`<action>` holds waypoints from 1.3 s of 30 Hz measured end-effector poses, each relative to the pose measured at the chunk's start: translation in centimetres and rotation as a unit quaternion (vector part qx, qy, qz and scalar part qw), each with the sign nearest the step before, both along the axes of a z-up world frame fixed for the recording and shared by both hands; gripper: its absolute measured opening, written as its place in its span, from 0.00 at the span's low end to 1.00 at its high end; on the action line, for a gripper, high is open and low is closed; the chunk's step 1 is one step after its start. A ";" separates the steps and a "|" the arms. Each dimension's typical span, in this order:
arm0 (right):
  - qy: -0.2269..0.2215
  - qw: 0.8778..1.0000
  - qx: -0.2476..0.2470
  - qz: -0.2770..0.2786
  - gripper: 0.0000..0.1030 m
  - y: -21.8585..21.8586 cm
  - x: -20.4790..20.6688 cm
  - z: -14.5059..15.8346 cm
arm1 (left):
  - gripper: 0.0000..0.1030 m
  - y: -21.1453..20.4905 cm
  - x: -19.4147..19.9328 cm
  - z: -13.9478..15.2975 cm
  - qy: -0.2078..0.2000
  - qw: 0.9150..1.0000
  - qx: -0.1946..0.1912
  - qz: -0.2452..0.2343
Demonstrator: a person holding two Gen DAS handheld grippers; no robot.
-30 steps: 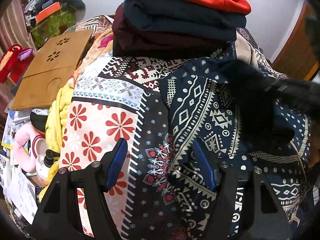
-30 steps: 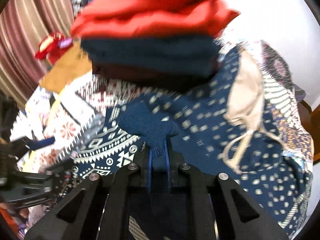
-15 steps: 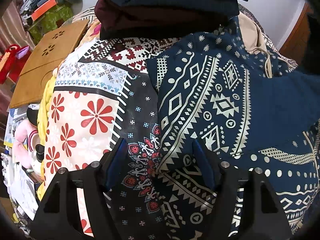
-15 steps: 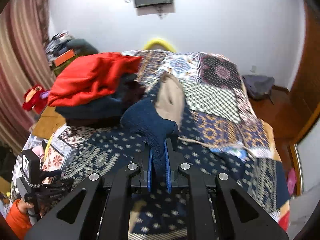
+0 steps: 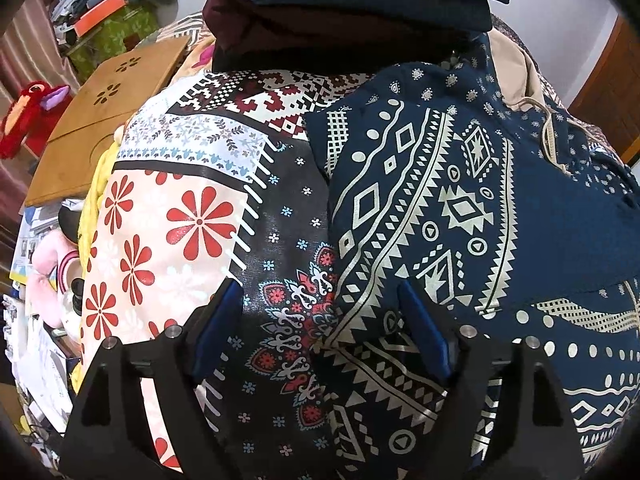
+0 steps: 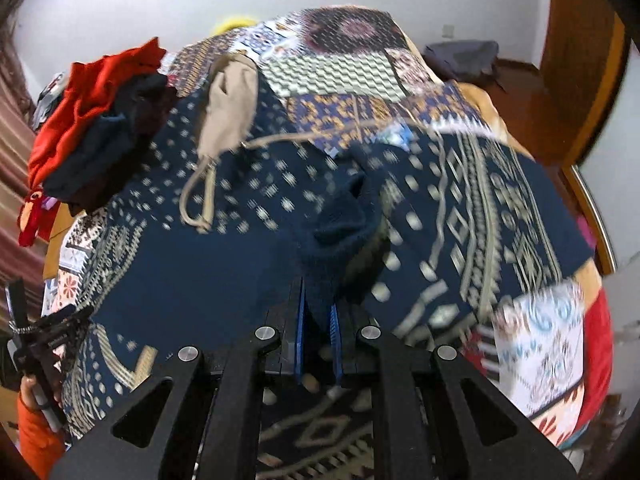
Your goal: Fold large clothes
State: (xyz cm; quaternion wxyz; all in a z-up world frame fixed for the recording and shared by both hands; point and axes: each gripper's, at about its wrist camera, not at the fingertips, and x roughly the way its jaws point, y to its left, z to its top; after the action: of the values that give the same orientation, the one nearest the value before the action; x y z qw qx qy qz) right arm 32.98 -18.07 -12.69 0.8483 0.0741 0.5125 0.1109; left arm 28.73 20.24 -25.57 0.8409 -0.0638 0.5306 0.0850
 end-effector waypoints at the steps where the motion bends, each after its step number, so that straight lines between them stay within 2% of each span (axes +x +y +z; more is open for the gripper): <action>1: -0.002 1.000 0.002 -0.002 0.10 -0.3 -0.3 0.2 | 0.79 0.0 0.0 0.0 0.000 1.000 0.001 0.000; 9: -0.019 1.000 -0.004 -0.004 0.12 -1.9 -1.3 2.2 | 0.80 0.0 0.0 0.4 0.007 1.000 0.008 0.002; 15: -0.066 0.998 0.009 -0.018 0.13 -3.9 -2.2 5.3 | 0.79 -0.7 0.0 3.6 -0.015 1.000 0.025 -0.001; 18: -0.092 0.995 0.014 -0.032 0.21 -5.7 -2.7 7.1 | 0.79 -1.6 0.2 6.5 -0.045 0.998 0.033 -0.009; 22: -0.124 0.990 0.011 -0.065 0.41 -8.2 -3.1 8.7 | 0.80 -3.7 0.9 10.6 -0.094 0.995 0.032 -0.027; 25: -0.131 0.987 0.015 -0.093 0.48 -10.4 -3.2 9.1 | 0.80 -5.6 1.8 13.1 -0.127 0.991 0.020 -0.042; 29: -0.114 0.984 0.031 -0.136 0.51 -13.9 -2.9 7.9 | 0.80 -8.9 3.3 15.1 -0.156 0.986 0.003 -0.067; 32: -0.082 0.982 0.050 -0.162 0.51 -16.1 -2.2 5.8 | 0.82 -11.4 4.6 15.4 -0.163 0.983 -0.009 -0.084; 35: -0.039 0.978 0.080 -0.190 0.51 -18.4 -1.4 2.7 | 0.83 -13.8 5.6 14.7 -0.156 0.982 -0.018 -0.107; 39: 0.008 0.970 0.120 -0.211 0.51 -20.3 -0.1 -0.8 | 0.83 -16.4 6.9 12.6 -0.125 0.983 -0.025 -0.133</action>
State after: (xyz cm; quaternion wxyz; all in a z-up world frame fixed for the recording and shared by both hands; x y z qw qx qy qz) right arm 32.83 -38.40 -13.52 0.8334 0.2828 0.4747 -0.0107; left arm 35.60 3.79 -12.97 0.9027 -0.0240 0.4268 -0.0494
